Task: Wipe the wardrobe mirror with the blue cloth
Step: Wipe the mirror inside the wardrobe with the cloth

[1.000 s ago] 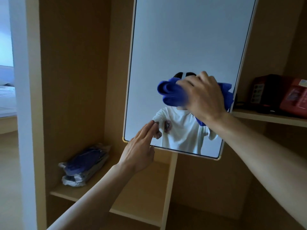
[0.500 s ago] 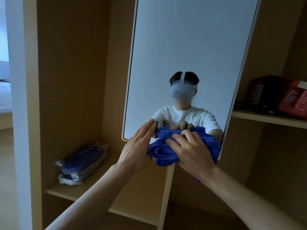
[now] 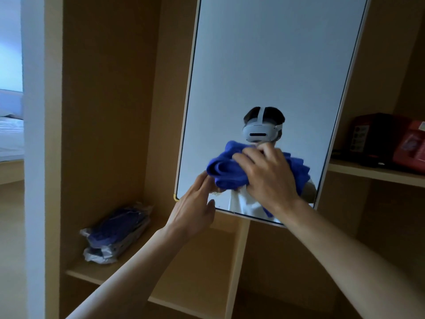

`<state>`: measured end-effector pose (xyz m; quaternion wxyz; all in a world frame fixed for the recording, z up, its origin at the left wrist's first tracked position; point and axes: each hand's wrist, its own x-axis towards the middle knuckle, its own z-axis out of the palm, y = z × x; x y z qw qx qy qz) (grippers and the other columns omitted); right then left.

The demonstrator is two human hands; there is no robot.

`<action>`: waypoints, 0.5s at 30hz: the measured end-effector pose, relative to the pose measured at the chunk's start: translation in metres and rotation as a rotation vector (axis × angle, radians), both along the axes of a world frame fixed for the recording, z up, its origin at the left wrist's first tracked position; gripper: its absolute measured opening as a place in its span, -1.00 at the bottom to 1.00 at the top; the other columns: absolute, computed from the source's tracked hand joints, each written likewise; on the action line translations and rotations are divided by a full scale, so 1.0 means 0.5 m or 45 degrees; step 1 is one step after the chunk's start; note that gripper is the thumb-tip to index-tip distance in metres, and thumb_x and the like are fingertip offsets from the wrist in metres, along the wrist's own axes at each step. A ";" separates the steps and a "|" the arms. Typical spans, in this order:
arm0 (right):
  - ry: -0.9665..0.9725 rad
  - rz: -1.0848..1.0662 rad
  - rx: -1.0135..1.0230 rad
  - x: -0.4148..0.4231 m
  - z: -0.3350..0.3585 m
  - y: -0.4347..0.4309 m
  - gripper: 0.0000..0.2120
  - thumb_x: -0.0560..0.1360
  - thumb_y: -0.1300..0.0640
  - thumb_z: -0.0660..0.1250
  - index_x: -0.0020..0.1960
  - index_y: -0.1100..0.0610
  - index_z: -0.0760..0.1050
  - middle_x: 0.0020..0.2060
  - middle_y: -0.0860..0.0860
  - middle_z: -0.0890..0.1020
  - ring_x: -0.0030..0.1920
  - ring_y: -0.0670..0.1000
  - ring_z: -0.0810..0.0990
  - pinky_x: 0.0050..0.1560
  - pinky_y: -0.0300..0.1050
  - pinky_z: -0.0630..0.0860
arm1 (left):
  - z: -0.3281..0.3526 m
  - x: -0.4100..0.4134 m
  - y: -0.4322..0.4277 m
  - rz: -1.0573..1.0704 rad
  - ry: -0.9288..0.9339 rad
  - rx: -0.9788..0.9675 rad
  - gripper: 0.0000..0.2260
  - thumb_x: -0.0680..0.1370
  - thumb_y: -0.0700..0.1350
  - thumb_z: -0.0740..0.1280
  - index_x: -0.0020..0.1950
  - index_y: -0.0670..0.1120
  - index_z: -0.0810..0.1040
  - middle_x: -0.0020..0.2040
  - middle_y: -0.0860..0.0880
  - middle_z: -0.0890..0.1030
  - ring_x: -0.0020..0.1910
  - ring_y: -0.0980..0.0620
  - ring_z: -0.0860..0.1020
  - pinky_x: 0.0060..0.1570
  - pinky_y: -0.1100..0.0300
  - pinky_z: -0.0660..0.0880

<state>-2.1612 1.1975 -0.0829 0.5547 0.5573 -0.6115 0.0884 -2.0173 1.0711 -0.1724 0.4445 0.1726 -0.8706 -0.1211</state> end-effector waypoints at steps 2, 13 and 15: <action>-0.015 0.005 0.057 -0.001 -0.047 -0.001 -0.60 0.44 0.30 0.25 0.25 0.10 0.52 0.03 0.05 0.62 0.03 0.22 0.50 0.11 0.15 0.44 | -0.006 -0.001 0.000 -0.015 0.026 0.019 -0.39 0.55 -0.27 0.33 0.58 0.00 0.25 0.56 0.08 0.26 0.26 -0.04 0.55 -0.10 0.45 0.43; -0.041 0.029 0.288 0.015 -0.154 0.004 -0.65 0.45 0.20 0.38 0.24 0.10 0.57 0.08 0.07 0.65 0.05 0.18 0.57 0.03 0.07 0.52 | -0.051 0.038 -0.020 0.035 -0.092 0.008 -0.20 0.46 -0.32 0.36 0.65 0.06 0.16 0.64 0.05 0.11 0.60 -0.04 0.18 0.37 -0.14 0.43; -0.035 0.040 0.285 0.015 -0.136 0.006 -0.64 0.45 0.21 0.36 0.24 0.11 0.57 0.10 0.08 0.66 0.07 0.19 0.57 0.05 0.09 0.52 | -0.048 0.040 -0.018 0.031 -0.075 0.013 -0.22 0.49 -0.31 0.34 0.64 0.07 0.17 0.64 0.05 0.11 0.59 -0.04 0.19 0.37 -0.15 0.43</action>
